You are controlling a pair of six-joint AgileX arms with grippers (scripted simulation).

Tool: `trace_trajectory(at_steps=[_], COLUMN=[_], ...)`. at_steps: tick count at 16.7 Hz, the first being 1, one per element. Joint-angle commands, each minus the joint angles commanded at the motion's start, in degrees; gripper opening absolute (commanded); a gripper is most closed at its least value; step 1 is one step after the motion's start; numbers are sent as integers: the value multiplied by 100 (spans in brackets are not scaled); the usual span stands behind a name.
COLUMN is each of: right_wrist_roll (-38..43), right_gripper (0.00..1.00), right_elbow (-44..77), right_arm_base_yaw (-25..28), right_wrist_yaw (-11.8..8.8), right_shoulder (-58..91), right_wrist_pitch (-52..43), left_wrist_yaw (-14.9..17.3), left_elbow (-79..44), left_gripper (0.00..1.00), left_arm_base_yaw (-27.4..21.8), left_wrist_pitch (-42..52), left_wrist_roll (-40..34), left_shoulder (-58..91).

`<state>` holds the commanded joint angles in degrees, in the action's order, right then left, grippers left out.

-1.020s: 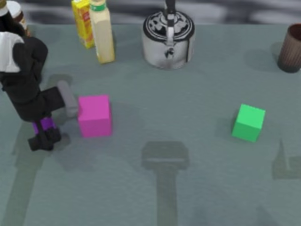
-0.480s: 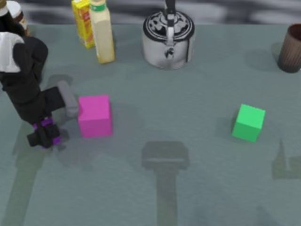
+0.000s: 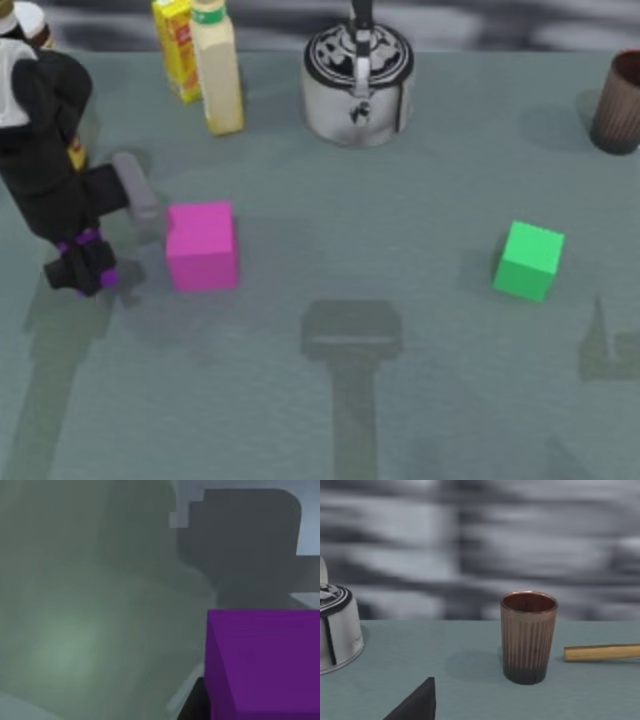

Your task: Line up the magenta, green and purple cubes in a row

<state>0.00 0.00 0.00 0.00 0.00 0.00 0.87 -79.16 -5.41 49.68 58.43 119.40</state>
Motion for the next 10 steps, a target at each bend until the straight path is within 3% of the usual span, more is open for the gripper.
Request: trace_trajectory(at_steps=[4, 10], right_wrist_roll=[0, 0], right_gripper=[100, 100], right_elbow=[0, 0], right_arm_base_yaw=[0, 0], right_wrist_yaw=[0, 0], right_shoulder=[0, 0], right_wrist_pitch=[0, 0], left_wrist_yaw=[-2, -5], left_elbow=[-363, -445], left_gripper=[0, 0], left_arm_base_yaw=[36, -71], left_wrist_pitch=[699, 751], left_wrist_roll=[3, -21], left_shoulder=[-356, -317])
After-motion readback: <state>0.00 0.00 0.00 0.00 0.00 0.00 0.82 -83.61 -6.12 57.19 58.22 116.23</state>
